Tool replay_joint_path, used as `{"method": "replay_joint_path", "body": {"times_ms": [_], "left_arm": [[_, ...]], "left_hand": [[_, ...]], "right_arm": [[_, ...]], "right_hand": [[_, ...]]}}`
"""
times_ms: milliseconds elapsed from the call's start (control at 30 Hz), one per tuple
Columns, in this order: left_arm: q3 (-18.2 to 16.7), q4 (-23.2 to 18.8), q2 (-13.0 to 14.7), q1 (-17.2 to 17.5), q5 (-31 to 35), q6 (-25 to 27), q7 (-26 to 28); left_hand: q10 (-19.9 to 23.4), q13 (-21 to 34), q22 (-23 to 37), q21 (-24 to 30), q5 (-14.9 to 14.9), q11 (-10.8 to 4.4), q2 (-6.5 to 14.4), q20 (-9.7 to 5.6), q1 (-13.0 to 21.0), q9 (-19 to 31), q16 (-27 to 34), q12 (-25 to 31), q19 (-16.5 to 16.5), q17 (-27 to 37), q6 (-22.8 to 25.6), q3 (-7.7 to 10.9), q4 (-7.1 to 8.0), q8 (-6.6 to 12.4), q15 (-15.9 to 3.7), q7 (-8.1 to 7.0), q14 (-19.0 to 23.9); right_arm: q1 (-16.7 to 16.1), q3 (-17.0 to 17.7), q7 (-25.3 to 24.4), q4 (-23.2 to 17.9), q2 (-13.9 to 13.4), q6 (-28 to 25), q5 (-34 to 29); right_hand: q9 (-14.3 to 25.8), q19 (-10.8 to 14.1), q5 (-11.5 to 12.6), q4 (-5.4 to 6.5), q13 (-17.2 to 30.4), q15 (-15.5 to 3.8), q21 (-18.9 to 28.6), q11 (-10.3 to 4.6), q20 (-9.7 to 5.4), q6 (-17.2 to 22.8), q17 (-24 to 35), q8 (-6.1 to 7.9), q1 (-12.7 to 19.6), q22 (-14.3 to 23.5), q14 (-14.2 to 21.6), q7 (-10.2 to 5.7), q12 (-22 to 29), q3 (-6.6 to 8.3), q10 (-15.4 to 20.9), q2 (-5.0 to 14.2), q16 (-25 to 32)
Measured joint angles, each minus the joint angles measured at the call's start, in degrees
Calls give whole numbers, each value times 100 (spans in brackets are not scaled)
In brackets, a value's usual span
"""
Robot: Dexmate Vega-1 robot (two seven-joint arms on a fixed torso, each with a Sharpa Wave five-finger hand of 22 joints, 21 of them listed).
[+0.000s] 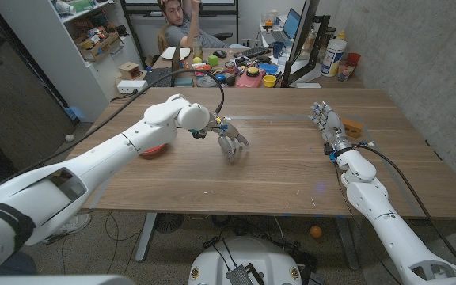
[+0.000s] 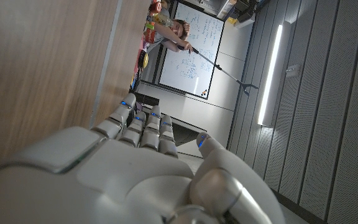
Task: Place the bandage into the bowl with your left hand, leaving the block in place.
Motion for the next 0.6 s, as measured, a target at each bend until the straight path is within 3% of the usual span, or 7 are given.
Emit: {"method": "replay_joint_path", "body": {"times_ms": [133,233,333,400,533,600], "left_arm": [[7,-119,18,47,175,58,-28],[59,-178,20,82,409,94,-29],[119,-198,19,107,608,101,-21],[159,-206,17,138,608,101,-21],[215,-222,26,218,1001,98,170],[226,-252,52,271,1113,87,262]], "left_hand": [[223,63,0,45,0,-62,79,-210,244,27,59,126,355,83,471,-23,-23,164,-6,6,281],[96,102,0,38,0,-50,99,-244,422,26,19,116,399,143,514,-25,-25,140,-5,-3,188],[-36,155,0,-8,0,-33,146,-449,631,27,-35,100,420,227,350,-41,-42,48,-10,-5,90],[103,202,0,-8,-24,-57,187,-596,838,55,14,215,567,302,357,-64,-64,49,-6,-6,286],[683,349,1,93,-135,-184,363,-938,1399,53,269,613,1028,544,888,-63,-64,173,-18,-16,910],[1051,503,1,178,-280,-268,534,-1038,1839,40,485,915,1326,787,1169,-75,-75,300,-34,-133,1352]], "right_arm": [[-14,2,-1,-3,0,2,-1],[-52,27,-20,-41,-1,2,-1],[-80,51,-50,-69,-1,10,3],[-80,51,-83,-69,-1,25,6],[-141,116,-153,-153,-2,50,10],[-153,129,-183,-172,-2,60,10]], "right_hand": [[0,0,0,0,0,31,0,21,0,32,0,0,0,0,31,-32,0,0,21,0,0],[0,58,0,0,0,53,0,21,-11,32,0,0,0,0,53,-32,24,0,21,0,0],[0,73,0,0,0,72,0,21,-10,32,0,0,0,0,72,-32,44,0,21,0,0],[0,73,0,0,0,51,0,33,-10,37,0,0,0,0,93,-27,44,0,56,0,0],[0,72,0,0,0,71,0,21,-10,53,0,0,0,0,135,-11,44,0,83,0,0],[0,72,0,0,0,71,0,20,-10,52,0,0,0,0,135,-11,44,0,83,0,0]]}}
